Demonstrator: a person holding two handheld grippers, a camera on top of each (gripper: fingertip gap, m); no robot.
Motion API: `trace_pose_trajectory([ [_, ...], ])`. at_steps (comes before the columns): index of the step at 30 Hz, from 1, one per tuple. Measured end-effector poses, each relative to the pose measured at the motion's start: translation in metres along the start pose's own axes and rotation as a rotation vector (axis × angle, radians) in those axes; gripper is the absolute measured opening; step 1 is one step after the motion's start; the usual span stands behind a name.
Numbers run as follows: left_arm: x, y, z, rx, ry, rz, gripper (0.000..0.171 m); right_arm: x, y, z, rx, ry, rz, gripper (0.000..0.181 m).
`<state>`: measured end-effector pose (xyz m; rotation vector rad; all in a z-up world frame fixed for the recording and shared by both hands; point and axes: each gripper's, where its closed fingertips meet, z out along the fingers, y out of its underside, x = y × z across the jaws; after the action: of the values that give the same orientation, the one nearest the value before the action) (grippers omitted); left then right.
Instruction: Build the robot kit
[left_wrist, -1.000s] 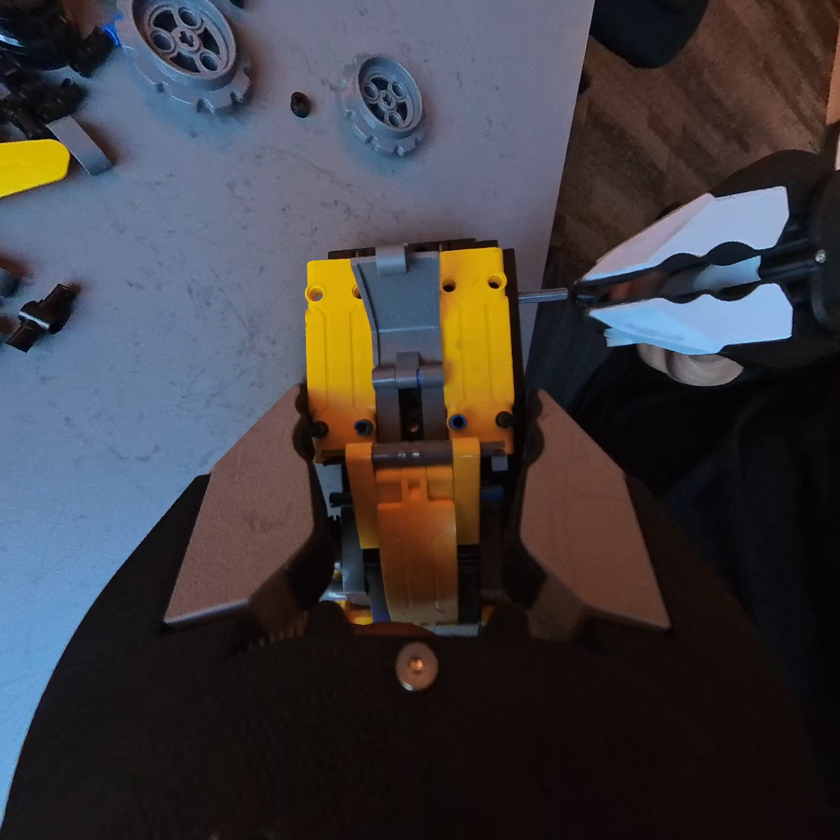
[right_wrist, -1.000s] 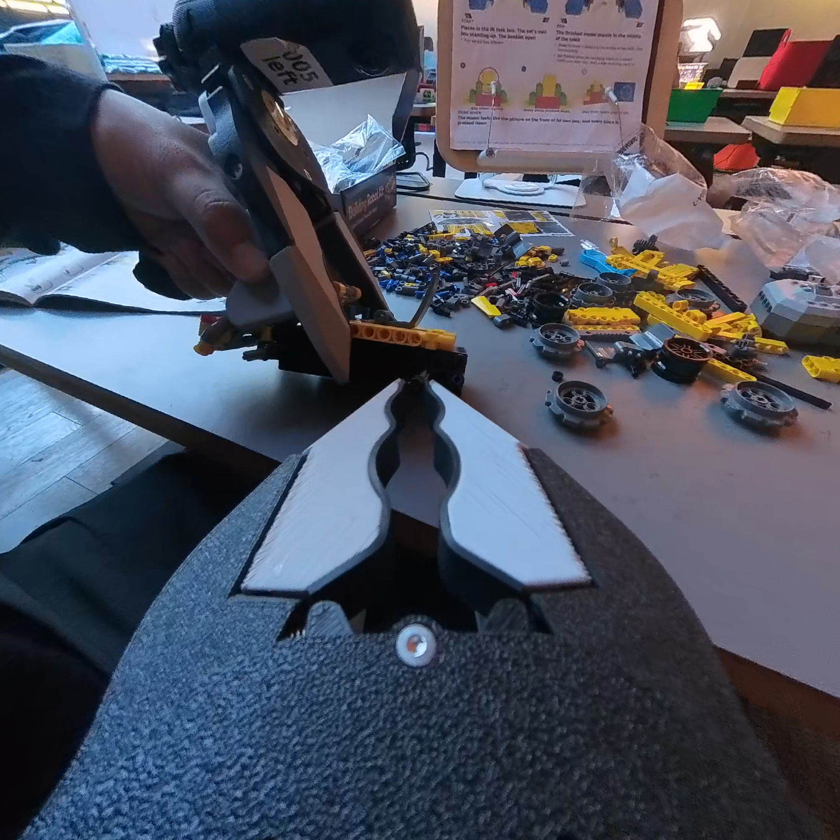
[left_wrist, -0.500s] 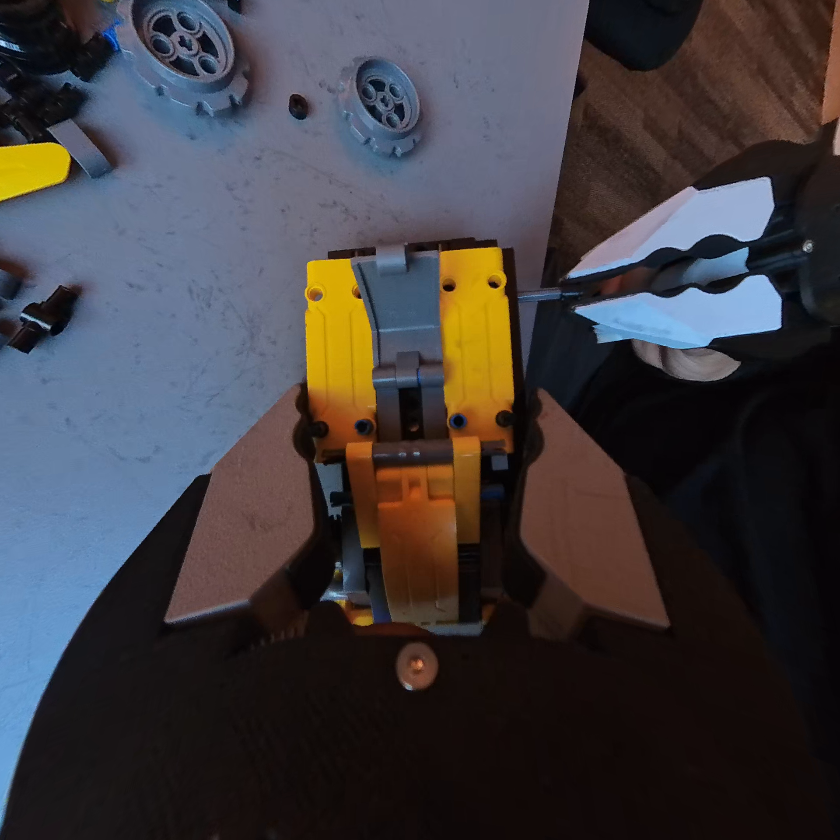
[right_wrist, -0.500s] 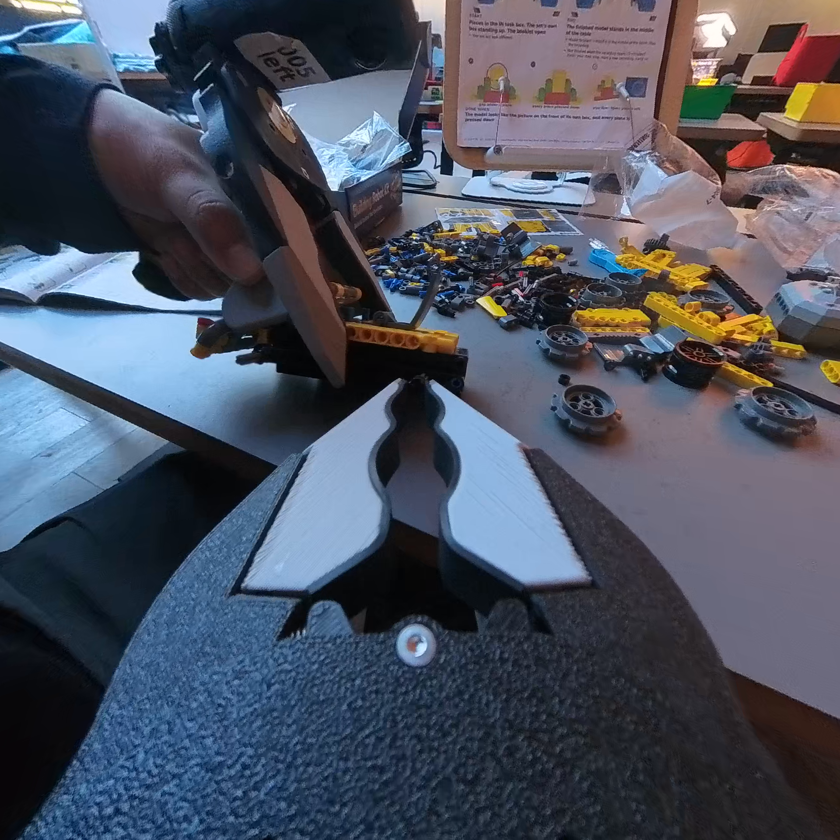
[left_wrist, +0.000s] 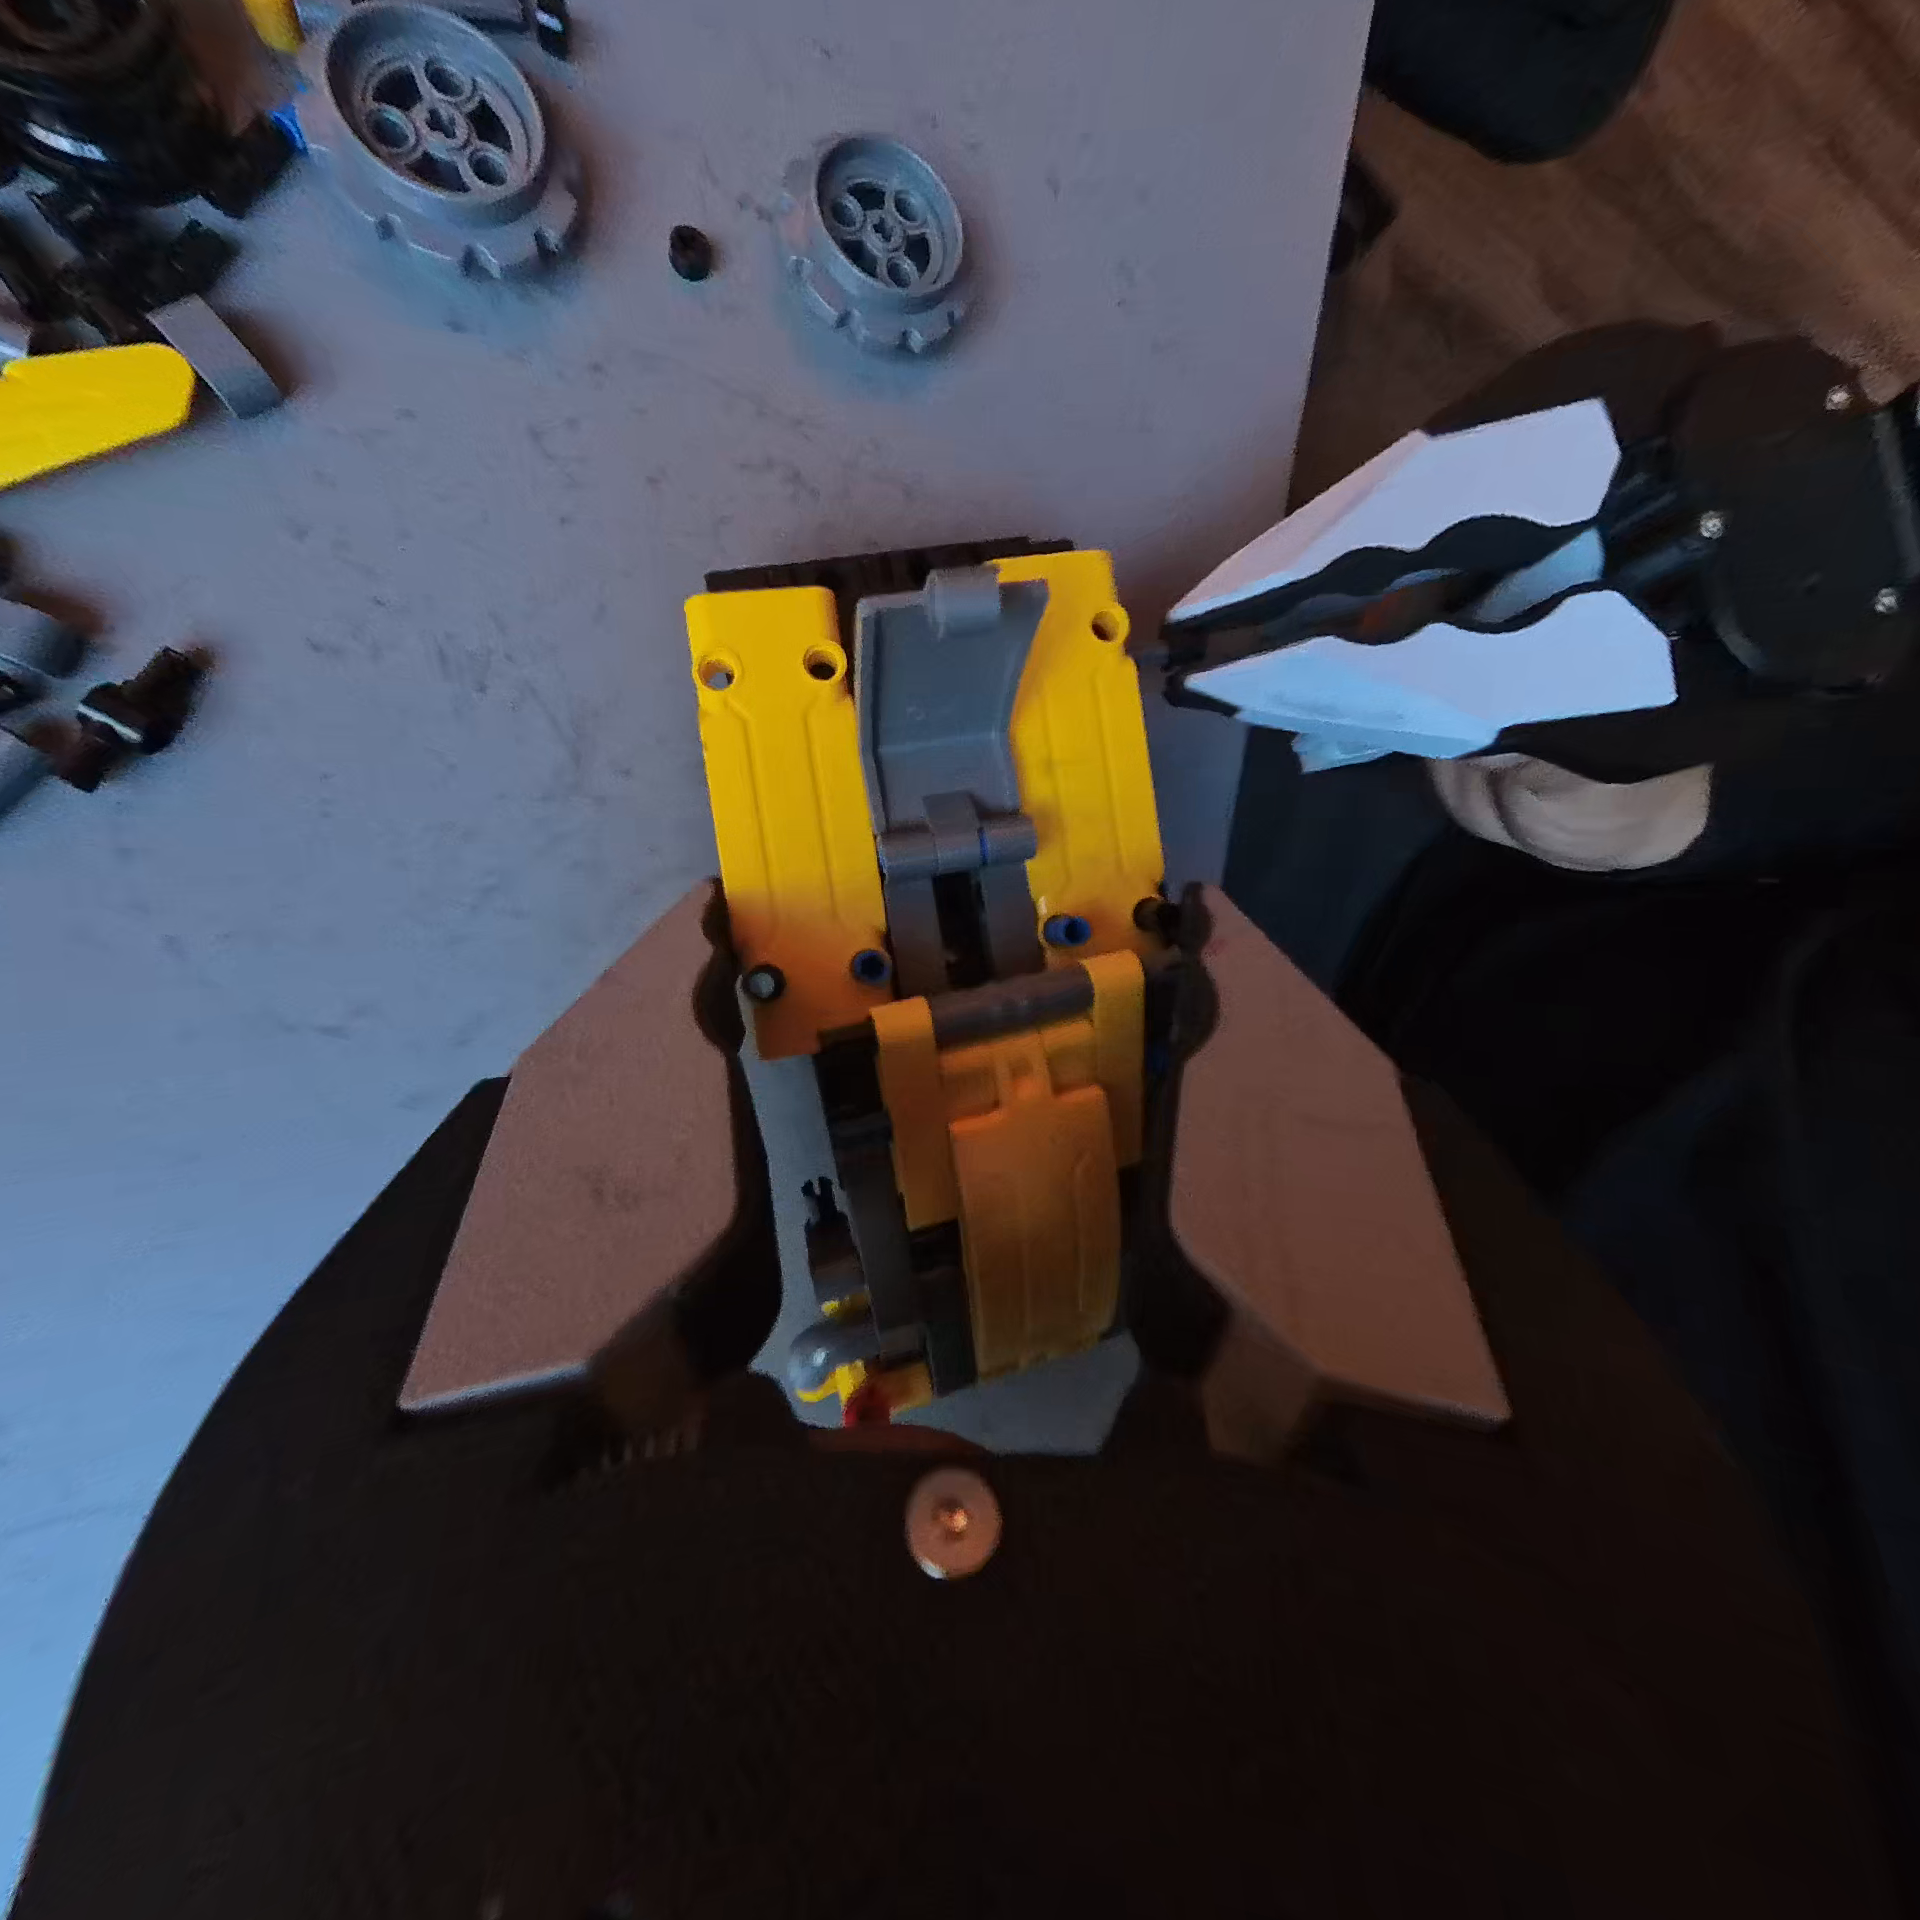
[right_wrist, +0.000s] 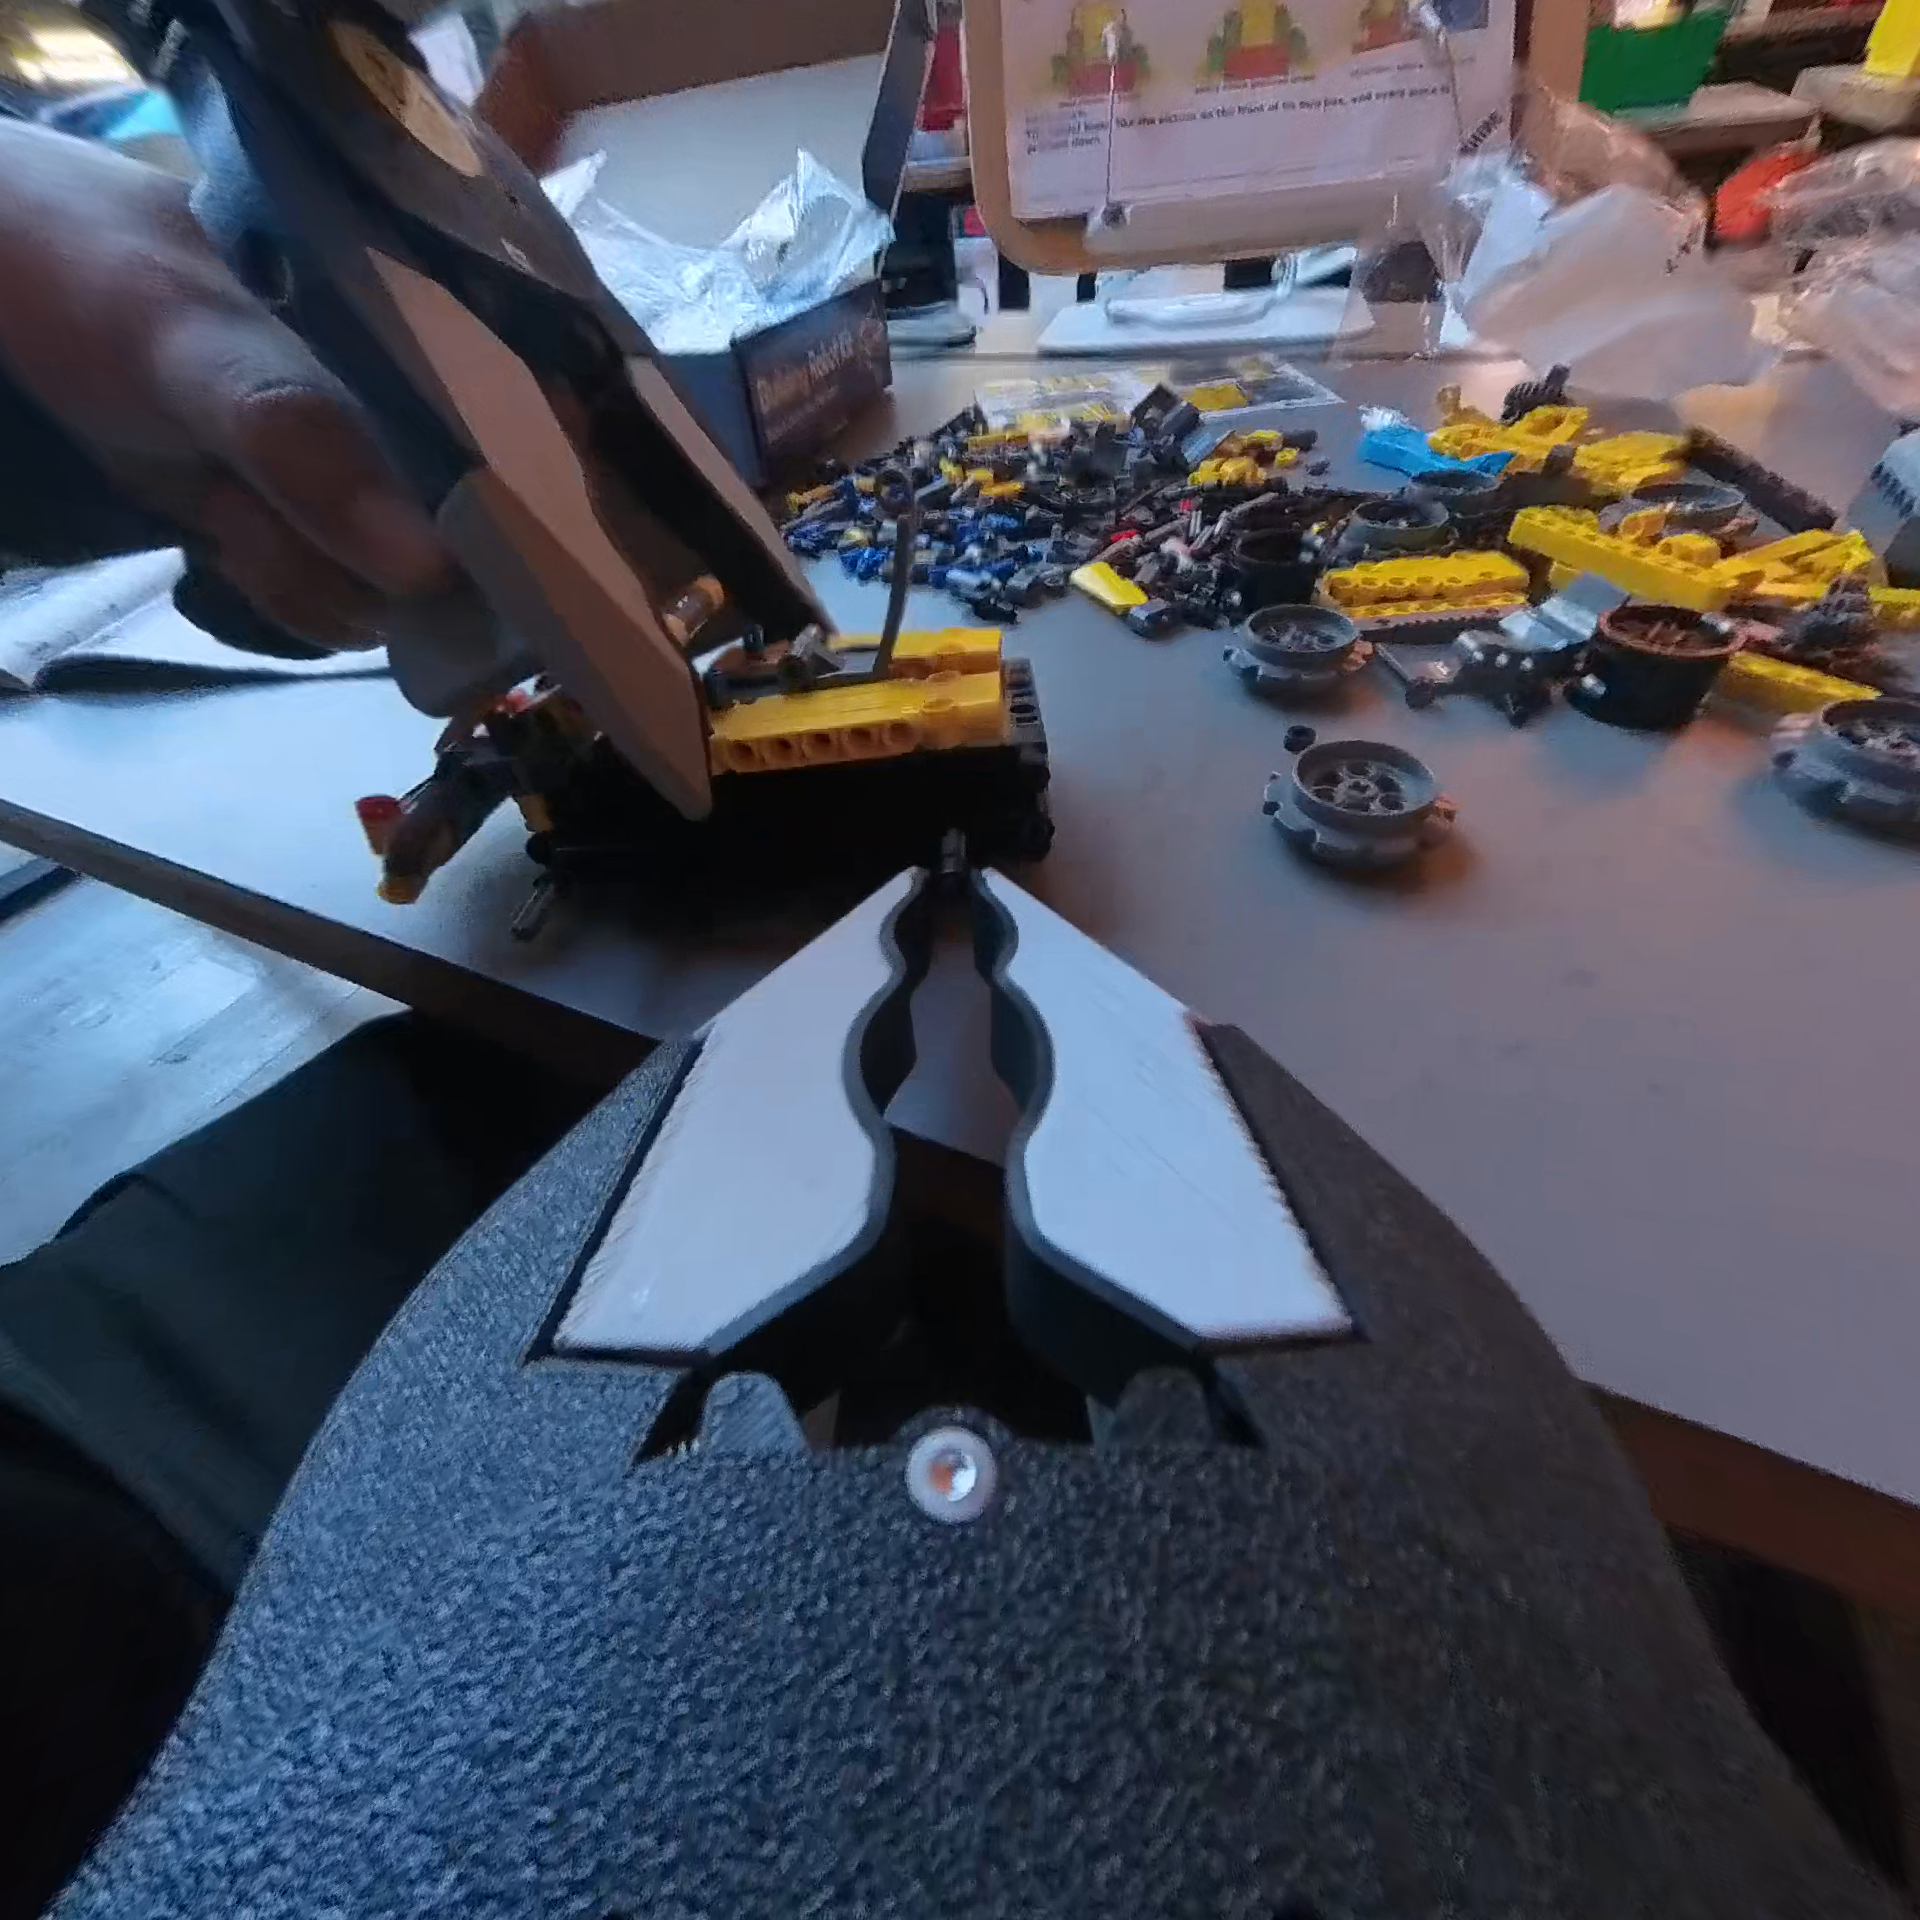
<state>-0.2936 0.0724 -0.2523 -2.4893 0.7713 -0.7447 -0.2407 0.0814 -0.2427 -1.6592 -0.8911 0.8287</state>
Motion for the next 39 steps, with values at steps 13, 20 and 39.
trace_pose_trajectory([
  [13, -0.006, 0.009, 0.012, -0.124, -0.228, 0.238, 0.093, -0.004, 0.022, -0.025, -0.231, -0.191, -0.202, 0.023],
  [20, -0.007, 0.008, 0.013, -0.097, -0.259, 0.194, 0.092, -0.008, 0.016, -0.019, -0.219, -0.099, -0.302, 0.016],
  [39, -0.006, 0.006, 0.014, -0.044, -0.257, 0.169, 0.091, -0.009, 0.015, -0.001, -0.214, 0.006, -0.268, 0.005],
])
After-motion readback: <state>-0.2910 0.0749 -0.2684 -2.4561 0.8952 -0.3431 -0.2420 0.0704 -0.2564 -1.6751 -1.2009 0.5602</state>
